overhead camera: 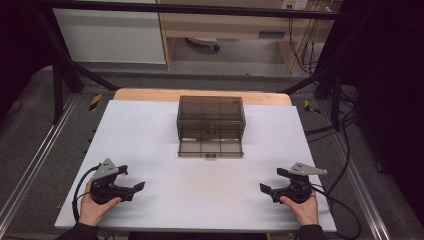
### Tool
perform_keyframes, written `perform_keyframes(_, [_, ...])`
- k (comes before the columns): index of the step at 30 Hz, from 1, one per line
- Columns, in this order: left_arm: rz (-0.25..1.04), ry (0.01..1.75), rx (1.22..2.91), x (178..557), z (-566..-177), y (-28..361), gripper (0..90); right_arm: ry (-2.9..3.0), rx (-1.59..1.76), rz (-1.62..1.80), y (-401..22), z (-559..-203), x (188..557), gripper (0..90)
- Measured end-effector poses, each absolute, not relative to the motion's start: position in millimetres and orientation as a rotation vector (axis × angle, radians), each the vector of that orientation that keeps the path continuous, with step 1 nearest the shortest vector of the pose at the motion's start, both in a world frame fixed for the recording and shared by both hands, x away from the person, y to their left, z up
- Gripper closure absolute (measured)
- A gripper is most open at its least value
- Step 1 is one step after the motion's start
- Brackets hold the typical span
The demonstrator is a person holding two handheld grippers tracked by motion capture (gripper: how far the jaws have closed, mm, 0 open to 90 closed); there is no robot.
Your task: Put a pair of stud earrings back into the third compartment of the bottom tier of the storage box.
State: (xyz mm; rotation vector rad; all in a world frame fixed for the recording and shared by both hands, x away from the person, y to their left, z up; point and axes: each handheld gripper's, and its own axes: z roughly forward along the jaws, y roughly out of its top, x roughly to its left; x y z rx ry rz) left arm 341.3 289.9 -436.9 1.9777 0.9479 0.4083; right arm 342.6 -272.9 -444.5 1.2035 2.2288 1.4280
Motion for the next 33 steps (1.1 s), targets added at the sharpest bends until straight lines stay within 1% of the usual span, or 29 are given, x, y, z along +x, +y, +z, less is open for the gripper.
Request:
perform_keyframes(20, [0.406,0.953,2.003,343,-434,293,8.0,2.225,1.206,1.438,-274,-443,342,0.7])
perform_keyframes(33, [0.42,0.98,2.011,352,-430,300,8.4,2.231,1.21,1.428,-273,-444,342,0.7])
